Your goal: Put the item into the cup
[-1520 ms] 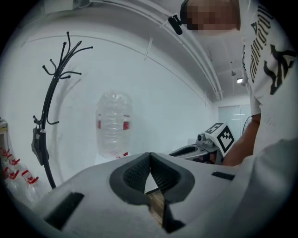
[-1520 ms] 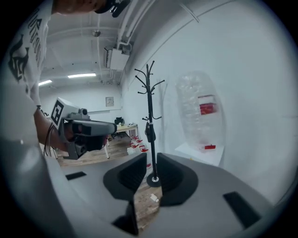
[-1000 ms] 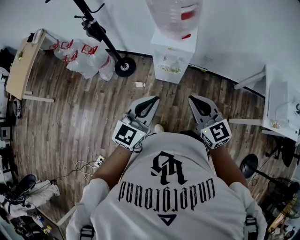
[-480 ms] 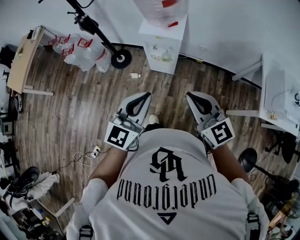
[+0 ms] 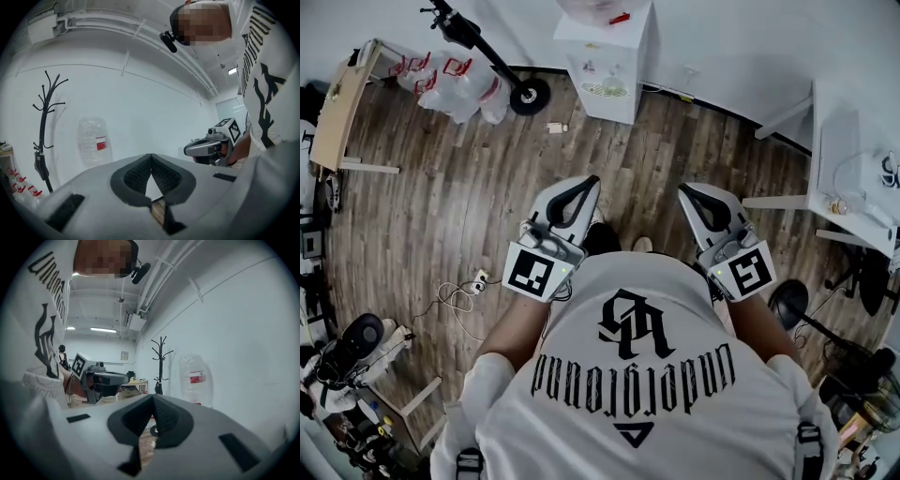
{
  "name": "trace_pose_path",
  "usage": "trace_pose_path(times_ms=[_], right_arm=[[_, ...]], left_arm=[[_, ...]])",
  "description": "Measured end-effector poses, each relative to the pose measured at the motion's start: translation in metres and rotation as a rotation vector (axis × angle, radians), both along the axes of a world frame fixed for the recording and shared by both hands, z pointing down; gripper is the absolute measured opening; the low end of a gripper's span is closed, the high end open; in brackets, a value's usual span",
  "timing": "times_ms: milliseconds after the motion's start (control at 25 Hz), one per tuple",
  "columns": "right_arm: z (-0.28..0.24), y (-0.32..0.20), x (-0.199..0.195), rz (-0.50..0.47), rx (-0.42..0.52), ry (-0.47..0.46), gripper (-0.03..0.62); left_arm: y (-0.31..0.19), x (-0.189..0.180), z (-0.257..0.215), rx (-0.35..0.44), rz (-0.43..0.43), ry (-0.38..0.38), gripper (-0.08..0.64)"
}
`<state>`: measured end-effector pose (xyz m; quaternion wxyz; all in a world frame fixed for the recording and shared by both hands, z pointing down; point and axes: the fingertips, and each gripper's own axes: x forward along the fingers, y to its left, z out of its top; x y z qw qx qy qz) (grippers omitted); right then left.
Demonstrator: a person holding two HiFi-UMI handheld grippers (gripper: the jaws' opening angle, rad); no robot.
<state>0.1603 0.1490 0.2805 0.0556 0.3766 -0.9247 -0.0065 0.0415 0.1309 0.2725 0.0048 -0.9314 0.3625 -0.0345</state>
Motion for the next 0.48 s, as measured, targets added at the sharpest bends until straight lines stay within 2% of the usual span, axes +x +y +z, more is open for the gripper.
trace_pose_path(times_ms=[480], right_arm=[[-0.004, 0.054, 0.038, 0.018, 0.021, -0.021, 0.006]], left_arm=[[0.05, 0.042, -0.012, 0.04, 0.017, -0.003, 0.005]])
